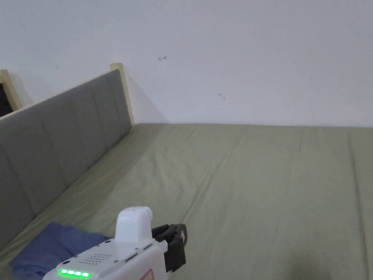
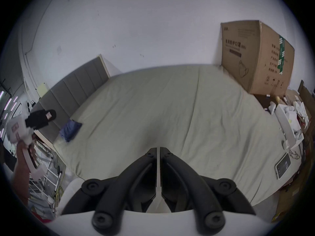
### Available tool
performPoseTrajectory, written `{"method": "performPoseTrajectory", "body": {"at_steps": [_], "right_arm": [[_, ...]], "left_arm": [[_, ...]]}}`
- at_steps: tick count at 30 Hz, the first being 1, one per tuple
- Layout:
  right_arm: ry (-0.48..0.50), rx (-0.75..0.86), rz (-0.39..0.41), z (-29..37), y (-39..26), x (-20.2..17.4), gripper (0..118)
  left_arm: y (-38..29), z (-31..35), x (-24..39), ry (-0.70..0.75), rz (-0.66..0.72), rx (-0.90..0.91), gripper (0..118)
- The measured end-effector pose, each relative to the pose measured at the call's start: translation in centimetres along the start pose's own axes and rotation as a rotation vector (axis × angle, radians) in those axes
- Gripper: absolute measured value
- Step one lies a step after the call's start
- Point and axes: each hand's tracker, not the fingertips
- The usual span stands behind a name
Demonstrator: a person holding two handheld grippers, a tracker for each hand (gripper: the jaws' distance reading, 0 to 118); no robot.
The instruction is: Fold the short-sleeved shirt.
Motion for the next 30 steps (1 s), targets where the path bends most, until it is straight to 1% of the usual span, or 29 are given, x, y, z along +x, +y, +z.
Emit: {"method": "performPoseTrajectory", "body": {"at_steps": [1,3,4,6,7,8,10,12,14,15,17,19,24,25,26,27,28,29,30], "right_arm": [[0.000,0.030,0.004,1.0,0.5,-0.2,3],[-0.001,0.142,0.002,3.1,1.4,-0.6,3],[-0.005,0.220,0.007,3.8,1.6,-0.1,3],[-0.014,0.393,0.025,5.8,1.9,-0.4,3],[-0.034,0.490,0.039,6.8,1.9,-0.6,3],[-0.075,0.568,0.062,7.7,1.8,-1.2,3],[-0.147,0.702,0.099,8.7,1.3,-1.6,3],[-0.236,0.812,0.131,8.4,0.2,-1.5,3],[-0.325,0.836,0.134,7.3,-1.1,-1.0,3],[-0.334,0.815,0.121,6.9,-1.4,-0.6,3],[-0.342,0.763,0.086,6.4,-1.9,-0.3,3],[-0.350,0.748,0.077,6.5,-2.4,-0.2,3],[-0.352,0.762,0.111,7.1,-2.5,-0.4,3],[-0.350,0.765,0.118,7.2,-2.4,-0.5,3],[-0.347,0.767,0.125,7.2,-2.4,-0.6,6],[-0.347,0.769,0.131,7.2,-2.3,-0.7,21],[-0.345,0.772,0.138,7.3,-2.2,-0.8,42],[-0.341,0.773,0.147,7.3,-2.2,-0.9,73],[-0.336,0.772,0.152,7.3,-2.1,-1.0,114]], "left_arm": [[0.4,0.5,1.3,-0.024,-0.025,0.025,0],[1.6,1.6,3.9,0.015,-0.088,0.129,0],[2.1,2.5,5.1,0.030,-0.109,0.196,0],[2.8,4.2,7.1,0.073,-0.146,0.347,0],[3.2,4.8,8.1,0.102,-0.174,0.421,0],[3.3,5.4,9.0,0.120,-0.208,0.484,0],[2.8,6.2,10.4,0.166,-0.289,0.606,0],[1.8,6.1,11.5,0.227,-0.330,0.682,0],[1.1,5.3,11.0,0.217,-0.293,0.654,0],[0.7,4.8,10.9,0.208,-0.293,0.629,0],[-0.3,3.7,10.9,0.253,-0.356,0.569,0],[-1.1,3.7,11.0,0.279,-0.390,0.545,0],[-1.9,4.2,10.6,0.225,-0.339,0.504,0],[-1.9,4.2,10.6,0.225,-0.333,0.502,2],[-1.9,4.1,10.5,0.223,-0.320,0.498,7],[-1.9,4.3,10.4,0.219,-0.308,0.494,19],[-1.8,4.3,10.3,0.207,-0.291,0.486,33],[-1.7,4.3,10.1,0.193,-0.270,0.477,56],[-1.6,4.3,9.9,0.183,-0.259,0.470,97]]}}
